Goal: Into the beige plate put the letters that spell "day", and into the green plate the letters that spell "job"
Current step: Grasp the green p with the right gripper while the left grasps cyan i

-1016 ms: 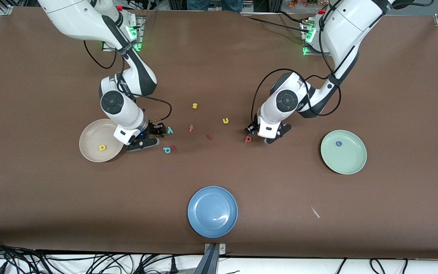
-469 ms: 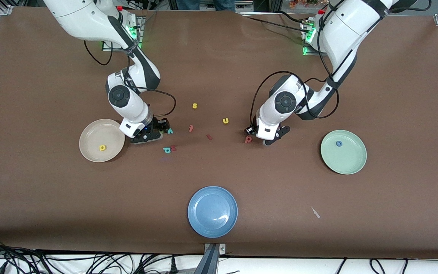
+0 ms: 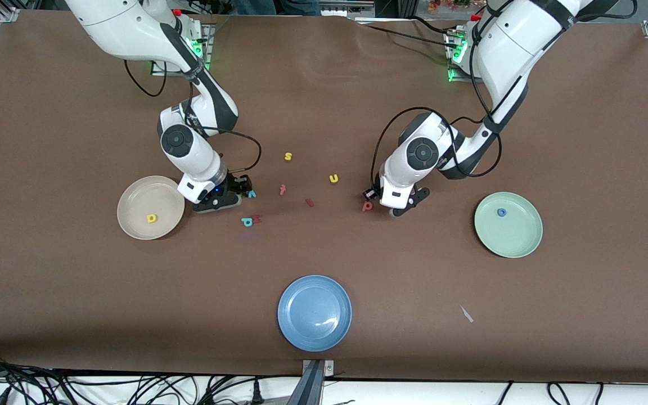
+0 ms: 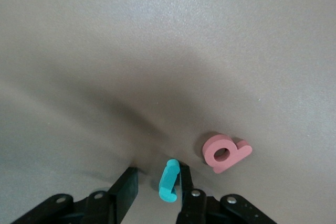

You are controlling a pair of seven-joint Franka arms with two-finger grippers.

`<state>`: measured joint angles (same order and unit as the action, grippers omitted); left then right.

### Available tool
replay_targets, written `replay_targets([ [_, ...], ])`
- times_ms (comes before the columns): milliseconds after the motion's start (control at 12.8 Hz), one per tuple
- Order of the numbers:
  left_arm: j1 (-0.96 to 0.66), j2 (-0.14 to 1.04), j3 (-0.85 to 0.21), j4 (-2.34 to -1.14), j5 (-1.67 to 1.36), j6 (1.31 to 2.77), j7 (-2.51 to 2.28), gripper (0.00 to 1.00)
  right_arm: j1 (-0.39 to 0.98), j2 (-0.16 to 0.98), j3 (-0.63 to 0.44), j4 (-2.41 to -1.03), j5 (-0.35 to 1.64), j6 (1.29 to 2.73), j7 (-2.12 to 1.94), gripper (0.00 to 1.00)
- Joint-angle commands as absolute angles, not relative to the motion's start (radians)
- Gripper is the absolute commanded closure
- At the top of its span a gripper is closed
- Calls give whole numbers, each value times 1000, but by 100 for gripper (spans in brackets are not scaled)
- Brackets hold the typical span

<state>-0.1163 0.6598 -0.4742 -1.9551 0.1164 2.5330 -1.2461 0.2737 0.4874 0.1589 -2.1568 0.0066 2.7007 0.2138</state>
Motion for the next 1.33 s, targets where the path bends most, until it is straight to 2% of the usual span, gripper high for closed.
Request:
replay_targets([
  [0,-126,681,-468,-1934,156,2537,-1270,79,273,505,163,-2166,-32,2752,232,26],
  [234,-136,681,-469,-1934,156,2537,-1282,80,273,509,163,-2180,-32,2772,233,27],
  [312,-137,681,-469,-1934,156,2537,-1282,84,273,509,163,-2187,-32,2784,232,29],
  [391,-137,681,-468,-1934,158,2536,-1282,95,273,509,163,-2197,-32,2793,233,31],
  [469,-137,681,-469,-1933,158,2536,-1281,100,273,508,163,-2204,-32,2804,232,31],
  [703,-127,667,-469,-1933,158,2507,-1275,100,273,500,163,-2236,-32,2829,232,40],
  [938,-59,559,-477,-1904,158,2361,-1235,100,273,497,163,-2241,-32,2829,232,46],
  [1250,110,453,-483,-1856,146,2090,-1018,100,273,463,163,-2285,-32,2829,235,46],
])
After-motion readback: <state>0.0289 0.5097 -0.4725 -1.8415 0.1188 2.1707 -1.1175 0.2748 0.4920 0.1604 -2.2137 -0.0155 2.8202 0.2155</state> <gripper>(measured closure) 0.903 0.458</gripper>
